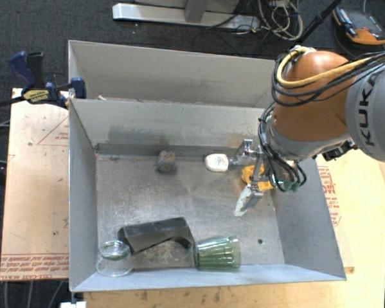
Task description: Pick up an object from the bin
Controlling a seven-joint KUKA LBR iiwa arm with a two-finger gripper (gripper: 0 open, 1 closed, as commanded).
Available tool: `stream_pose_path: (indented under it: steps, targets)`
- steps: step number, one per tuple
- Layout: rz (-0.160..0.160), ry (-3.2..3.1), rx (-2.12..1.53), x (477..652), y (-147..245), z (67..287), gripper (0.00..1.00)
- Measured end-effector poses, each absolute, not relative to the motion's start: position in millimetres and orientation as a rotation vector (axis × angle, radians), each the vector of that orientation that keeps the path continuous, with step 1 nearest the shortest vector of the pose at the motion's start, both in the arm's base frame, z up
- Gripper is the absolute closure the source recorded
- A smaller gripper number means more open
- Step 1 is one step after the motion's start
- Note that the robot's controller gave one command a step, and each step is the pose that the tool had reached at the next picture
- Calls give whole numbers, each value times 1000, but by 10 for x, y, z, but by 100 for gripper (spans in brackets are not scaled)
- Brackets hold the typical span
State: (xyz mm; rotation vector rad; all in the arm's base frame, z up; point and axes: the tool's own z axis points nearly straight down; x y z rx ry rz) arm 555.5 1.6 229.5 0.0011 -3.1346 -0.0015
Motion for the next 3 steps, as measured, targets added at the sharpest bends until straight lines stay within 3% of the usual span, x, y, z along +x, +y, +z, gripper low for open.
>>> stream_pose_path:
  steps: [1,2,3]
  targets:
    - [-1,-3143,1,5571,16,2339,0]
    - [0,-3148,88,5585,459,1844,0]
    - [-4,-3143,-56,5575,568,1371,0]
